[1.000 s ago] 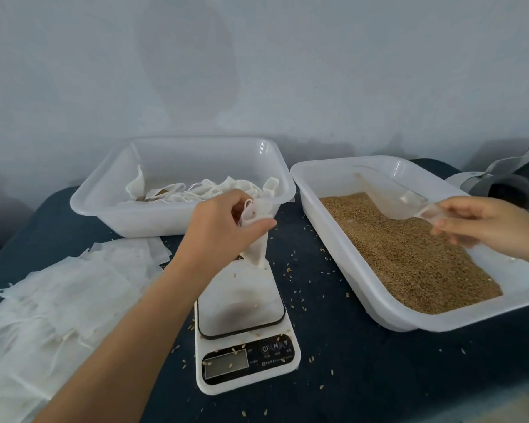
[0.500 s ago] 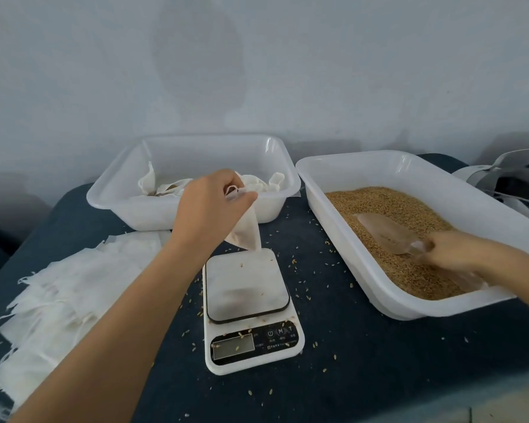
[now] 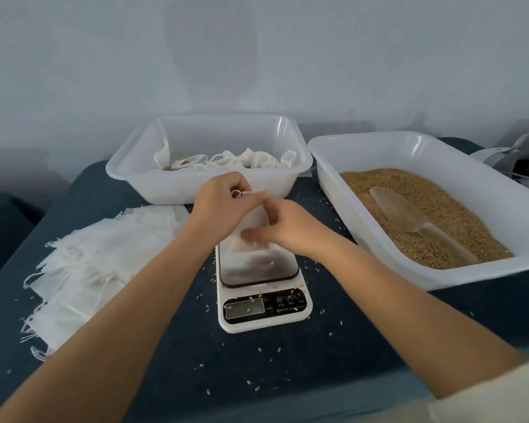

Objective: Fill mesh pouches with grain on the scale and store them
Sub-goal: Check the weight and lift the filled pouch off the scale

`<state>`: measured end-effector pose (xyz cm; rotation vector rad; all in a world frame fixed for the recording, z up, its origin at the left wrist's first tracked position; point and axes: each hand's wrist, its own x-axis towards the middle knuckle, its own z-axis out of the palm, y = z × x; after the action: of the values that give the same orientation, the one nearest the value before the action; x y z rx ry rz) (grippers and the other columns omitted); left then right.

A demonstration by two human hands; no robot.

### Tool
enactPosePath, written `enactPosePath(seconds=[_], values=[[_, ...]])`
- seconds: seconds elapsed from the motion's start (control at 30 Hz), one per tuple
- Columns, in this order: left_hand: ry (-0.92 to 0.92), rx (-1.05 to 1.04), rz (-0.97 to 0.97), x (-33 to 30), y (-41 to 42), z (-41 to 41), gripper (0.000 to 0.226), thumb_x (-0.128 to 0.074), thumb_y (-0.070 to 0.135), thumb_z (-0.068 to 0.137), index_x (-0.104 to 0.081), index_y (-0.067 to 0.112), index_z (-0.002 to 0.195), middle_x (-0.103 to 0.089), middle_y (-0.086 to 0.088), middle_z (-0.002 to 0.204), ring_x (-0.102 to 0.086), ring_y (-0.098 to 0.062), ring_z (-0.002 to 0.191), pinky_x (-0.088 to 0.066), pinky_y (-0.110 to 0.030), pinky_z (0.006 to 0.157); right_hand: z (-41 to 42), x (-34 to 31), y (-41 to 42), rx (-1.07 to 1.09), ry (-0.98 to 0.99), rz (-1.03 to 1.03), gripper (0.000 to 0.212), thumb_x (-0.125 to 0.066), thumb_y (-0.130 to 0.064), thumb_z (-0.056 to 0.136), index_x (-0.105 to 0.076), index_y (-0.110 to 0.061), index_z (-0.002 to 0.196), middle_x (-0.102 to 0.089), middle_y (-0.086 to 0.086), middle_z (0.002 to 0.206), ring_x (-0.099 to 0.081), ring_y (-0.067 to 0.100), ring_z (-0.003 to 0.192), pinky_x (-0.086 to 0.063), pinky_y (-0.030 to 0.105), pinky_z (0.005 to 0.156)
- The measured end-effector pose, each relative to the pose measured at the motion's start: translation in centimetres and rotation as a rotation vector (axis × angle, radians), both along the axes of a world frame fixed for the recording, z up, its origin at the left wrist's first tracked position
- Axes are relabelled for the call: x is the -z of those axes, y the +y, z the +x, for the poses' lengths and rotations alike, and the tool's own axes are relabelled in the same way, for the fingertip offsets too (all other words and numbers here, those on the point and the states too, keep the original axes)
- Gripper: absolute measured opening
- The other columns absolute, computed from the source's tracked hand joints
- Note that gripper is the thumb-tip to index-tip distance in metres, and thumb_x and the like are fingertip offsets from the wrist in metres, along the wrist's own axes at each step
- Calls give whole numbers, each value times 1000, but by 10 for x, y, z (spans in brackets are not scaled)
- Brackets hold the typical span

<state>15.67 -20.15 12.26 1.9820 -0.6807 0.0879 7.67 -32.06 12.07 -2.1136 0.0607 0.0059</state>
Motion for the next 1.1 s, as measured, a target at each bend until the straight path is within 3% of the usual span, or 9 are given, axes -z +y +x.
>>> enactPosePath(seconds=[0.1,0.23,0.43,0.53,0.6,0.7,0.83,0.97,1.1], values=[[83,27,-48,8,3,0,32,-77,39,72,-52,22,62,-42,18,47,-37,1,45,-30,-9,45,9,19,-4,106,-34,91,23,-71,-22,81,-65,-2,92,-54,3,73,-52,16,69,-41,31,66],[216,121,52,22,17,1,41,-83,43,62,-58,26,91,-62,13,81,-58,-3,73,-48,-21,72,15,27,-9,119,-4,124,8,-69,-28,84,-73,-21,85,-70,-4,78,-64,12,77,-50,30,72],[275,137,133,43,32,0,20,-79,15,71,-65,16,86,-71,4,85,-66,-10,83,-52,-39,86,24,36,-8,129,67,17,23,-74,-34,80,-70,-12,82,-66,1,74,-59,13,69,-45,26,63],[285,92,104,48,32,1,18,-78,17,73,-67,15,87,-72,2,83,-67,-9,81,-52,-26,79,28,34,-10,120,24,-124,35,-74,-40,78,-69,-7,89,-69,5,82,-62,20,74,-48,33,66],[219,52,150,49,32,1,15,-78,23,73,-64,21,78,-69,6,74,-62,1,66,-42,-8,60,30,32,-12,116,4,-238,45,-73,-45,76,-67,-3,92,-66,5,82,-60,22,75,-46,34,67],[144,-1,213,51,34,3,24,-79,27,71,-56,22,74,-61,11,69,-54,2,60,-36,-10,51,32,30,-18,94,59,-344,50,-72,-47,77,-66,-9,108,-67,3,103,-61,18,90,-50,31,77],[132,-24,236,51,36,4,29,-78,26,73,-58,22,93,-57,15,75,-53,0,71,-39,-12,60,29,31,-23,113,97,-324,56,-70,-46,79,-58,-19,126,-62,-5,121,-52,3,92,-37,13,68],[160,-33,207,49,40,5,28,-78,27,74,-59,21,95,-62,14,78,-55,6,72,-37,1,57,19,31,-27,174,58,-267,55,-67,-45,82,-54,-23,132,-61,-13,105,-54,-2,86,-37,12,69],[157,-54,201,46,47,4,24,-77,30,75,-62,21,92,-65,14,78,-58,6,72,-39,1,60,6,34,-25,220,-32,-226,49,-67,-40,84,-55,-27,129,-58,-24,89,-54,-10,81,-38,7,65]])
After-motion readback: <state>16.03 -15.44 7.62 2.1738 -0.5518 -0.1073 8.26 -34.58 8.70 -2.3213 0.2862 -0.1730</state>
